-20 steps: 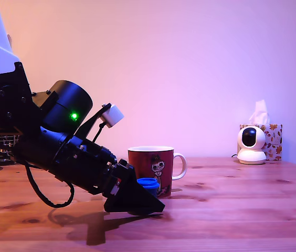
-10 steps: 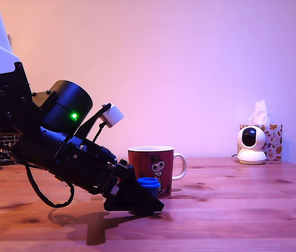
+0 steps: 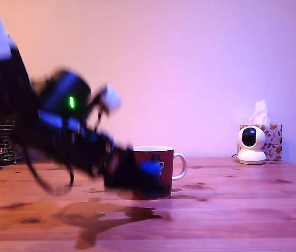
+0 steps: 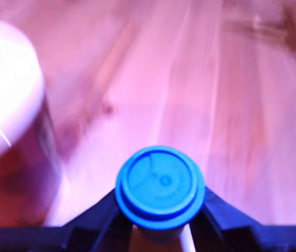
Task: Pick up the coffee capsules on the table and drop them inside the coffee cup
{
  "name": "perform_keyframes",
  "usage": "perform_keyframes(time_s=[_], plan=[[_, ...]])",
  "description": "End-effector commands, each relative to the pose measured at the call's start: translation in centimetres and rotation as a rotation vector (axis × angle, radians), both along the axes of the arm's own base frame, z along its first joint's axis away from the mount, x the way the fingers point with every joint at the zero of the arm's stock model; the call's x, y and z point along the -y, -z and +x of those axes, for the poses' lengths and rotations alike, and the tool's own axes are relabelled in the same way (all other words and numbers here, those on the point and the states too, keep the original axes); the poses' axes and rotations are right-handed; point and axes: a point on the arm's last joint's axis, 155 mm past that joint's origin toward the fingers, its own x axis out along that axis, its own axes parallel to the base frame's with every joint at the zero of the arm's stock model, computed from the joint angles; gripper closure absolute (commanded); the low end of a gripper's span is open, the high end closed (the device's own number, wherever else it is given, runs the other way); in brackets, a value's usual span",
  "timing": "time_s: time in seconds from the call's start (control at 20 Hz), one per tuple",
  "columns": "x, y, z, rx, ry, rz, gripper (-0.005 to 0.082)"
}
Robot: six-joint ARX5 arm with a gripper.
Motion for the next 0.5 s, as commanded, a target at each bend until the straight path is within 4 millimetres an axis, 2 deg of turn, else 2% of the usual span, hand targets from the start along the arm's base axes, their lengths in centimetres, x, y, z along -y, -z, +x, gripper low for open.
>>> perform_keyframes(time_s=[0.0, 0.2, 0.45], plan=[[0.3, -2.1, 0.0, 0.03, 0.005, -0.028, 0.0627], [0.3, -5.1, 0.2, 0.089, 0.0, -0.062, 0.0627], [0.1, -6.5, 2.5, 0.116, -0.095, -0.045, 0.0627]])
